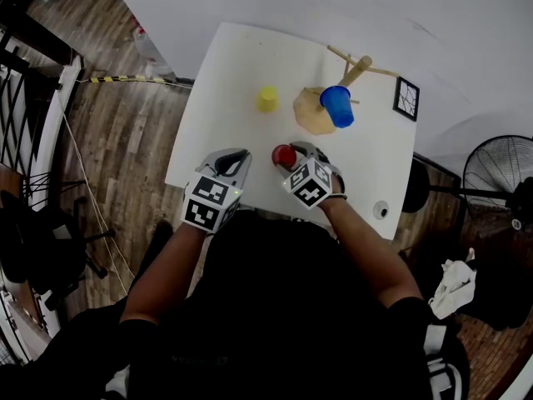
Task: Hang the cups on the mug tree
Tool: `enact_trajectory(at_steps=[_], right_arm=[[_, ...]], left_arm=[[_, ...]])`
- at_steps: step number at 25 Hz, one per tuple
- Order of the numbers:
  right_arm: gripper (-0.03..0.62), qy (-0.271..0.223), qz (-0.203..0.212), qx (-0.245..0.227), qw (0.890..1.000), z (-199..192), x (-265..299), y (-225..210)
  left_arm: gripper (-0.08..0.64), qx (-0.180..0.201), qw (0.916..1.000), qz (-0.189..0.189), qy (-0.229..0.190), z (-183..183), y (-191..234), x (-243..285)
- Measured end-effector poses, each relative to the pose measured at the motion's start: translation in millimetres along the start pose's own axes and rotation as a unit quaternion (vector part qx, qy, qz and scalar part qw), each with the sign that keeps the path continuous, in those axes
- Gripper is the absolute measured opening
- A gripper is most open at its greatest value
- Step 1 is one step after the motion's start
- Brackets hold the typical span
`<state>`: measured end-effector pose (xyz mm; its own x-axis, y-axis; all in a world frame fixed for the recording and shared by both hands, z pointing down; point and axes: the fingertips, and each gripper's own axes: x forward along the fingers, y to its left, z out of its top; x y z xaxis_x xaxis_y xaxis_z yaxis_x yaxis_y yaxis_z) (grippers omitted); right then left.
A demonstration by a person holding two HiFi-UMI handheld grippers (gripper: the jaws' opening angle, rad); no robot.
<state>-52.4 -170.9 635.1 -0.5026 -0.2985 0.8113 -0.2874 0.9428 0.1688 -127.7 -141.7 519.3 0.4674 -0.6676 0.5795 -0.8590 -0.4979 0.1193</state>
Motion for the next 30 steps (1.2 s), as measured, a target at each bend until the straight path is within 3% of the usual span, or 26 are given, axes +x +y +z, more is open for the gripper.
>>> enact_trajectory(at_steps=[7, 15, 24, 30], right_arm=[[0.233, -0.030, -0.004, 0.032, 0.999, 5, -22, -4], [0.233, -0.071, -0.002, 0.130, 0.989, -17, -61, -16], [0.233, -0.101, -0.054, 0.221, 0.969, -59, -104, -56], [0.233, -0.135, -0.099, 0.289, 0.943, -81, -131, -107]], left_arm=[[0.028, 0.007, 0.9999, -0.013, 0.001, 6, -6, 9], [0.028, 0.024, 0.9991, -0.035, -0.002, 21, -27, 27], [0.027, 0.037, 0.9982, -0.048, 0.000, 29, -46, 38], [0.027, 0.045, 0.9978, -0.049, -0.001, 37, -53, 45]])
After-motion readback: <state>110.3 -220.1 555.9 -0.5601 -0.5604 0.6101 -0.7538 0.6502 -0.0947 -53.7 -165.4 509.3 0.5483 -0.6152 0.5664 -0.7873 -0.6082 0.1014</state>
